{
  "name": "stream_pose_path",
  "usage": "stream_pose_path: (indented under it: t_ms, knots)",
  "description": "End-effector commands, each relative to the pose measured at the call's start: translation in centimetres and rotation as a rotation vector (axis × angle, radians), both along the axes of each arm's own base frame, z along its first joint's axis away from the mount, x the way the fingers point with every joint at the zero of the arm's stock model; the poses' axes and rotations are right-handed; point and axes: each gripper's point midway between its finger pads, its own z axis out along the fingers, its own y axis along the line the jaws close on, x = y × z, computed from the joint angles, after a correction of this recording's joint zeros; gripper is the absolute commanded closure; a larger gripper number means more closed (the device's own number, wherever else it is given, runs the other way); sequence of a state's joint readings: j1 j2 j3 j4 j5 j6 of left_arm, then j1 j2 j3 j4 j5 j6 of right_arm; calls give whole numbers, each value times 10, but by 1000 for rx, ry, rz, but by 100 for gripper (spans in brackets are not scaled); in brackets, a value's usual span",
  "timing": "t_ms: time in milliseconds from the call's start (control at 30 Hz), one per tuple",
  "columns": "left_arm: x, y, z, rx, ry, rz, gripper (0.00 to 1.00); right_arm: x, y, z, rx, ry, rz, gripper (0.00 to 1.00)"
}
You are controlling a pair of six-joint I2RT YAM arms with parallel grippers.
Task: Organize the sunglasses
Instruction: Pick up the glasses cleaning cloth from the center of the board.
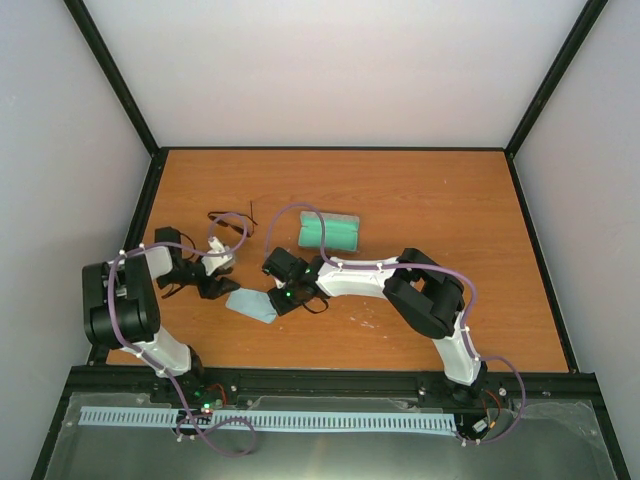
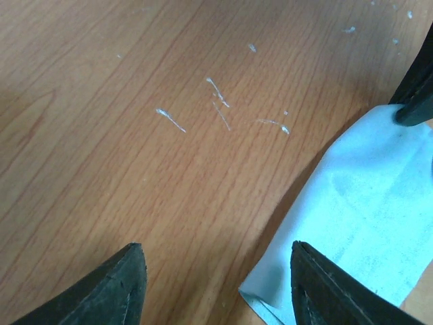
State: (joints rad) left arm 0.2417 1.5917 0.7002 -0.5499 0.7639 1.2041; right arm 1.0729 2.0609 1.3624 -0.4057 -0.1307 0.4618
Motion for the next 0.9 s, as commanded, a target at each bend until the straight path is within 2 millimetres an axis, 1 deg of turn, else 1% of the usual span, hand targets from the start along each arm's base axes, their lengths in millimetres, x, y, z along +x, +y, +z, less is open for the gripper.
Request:
stream_pose_path:
  t_ms: [0,167,367,633,767,867]
  knots:
    - [6,-2,24,-61,-40,-23,41,-14,-25,-41,-131,50,-4,96]
    - [-4,-5,18,-79,10,-58,43,-15,-25,-42,-128,53,-3,96]
    - [-17,-2,-1,-42,67,-86,46,-14,-25,-42,-127,50,-3,96]
    - [-13,4,-14,-2,69,-74,47,-15,-25,-41,-124,54,-1,96]
    - [-15,4,-22,0,89,-77,53,-15,-24,-40,-121,55,0,96]
    - [-19,2,-27,-3,106,-81,61,-15,-24,-41,-121,56,-1,96]
